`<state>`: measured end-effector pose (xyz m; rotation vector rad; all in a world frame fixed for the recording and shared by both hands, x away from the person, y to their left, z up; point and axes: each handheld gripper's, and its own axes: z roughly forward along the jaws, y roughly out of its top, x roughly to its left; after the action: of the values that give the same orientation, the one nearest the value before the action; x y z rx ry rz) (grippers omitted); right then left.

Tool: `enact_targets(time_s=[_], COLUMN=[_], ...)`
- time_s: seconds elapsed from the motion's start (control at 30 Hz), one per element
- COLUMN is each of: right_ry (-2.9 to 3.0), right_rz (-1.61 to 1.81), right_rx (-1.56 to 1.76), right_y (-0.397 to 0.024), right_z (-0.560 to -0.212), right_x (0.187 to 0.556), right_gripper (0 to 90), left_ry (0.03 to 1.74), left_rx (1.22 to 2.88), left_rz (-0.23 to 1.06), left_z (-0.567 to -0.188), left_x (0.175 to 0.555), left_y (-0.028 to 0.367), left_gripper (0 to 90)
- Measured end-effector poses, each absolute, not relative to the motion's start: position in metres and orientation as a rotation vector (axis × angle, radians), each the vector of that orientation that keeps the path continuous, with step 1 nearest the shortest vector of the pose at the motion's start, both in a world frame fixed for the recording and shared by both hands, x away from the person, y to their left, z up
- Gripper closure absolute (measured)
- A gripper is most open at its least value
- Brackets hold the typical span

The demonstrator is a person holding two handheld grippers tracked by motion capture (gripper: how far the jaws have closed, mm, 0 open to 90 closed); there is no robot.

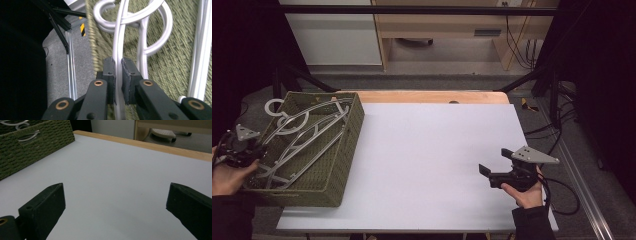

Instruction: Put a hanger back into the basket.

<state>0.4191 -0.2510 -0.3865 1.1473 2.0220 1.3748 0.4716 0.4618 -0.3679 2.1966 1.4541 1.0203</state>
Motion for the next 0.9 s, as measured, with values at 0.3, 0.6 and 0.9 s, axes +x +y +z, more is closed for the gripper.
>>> enact_targets(time_s=[0.3, 0.6, 0.9], right_ry=[2.023, 2.016, 2.01], right_rz=[1.369, 1.37, 1.376], right_rx=[1.145, 1.147, 1.147], right_y=[-0.251, -0.251, -0.251], right_z=[-0.386, -0.385, -0.385], right_x=[0.419, 0.418, 0.417], right_gripper=[2.5, 2.5, 2.5], left_ry=[1.458, 1.437, 1.325], left_rx=[2.207, 2.232, 2.102], left_rz=[0.926, 0.704, 0.749], left_z=[-0.368, -0.377, -0.361], left_x=[0.467, 0.463, 0.454], left_y=[0.449, 0.453, 0.435], left_gripper=[80.9, 75.4, 56.1])
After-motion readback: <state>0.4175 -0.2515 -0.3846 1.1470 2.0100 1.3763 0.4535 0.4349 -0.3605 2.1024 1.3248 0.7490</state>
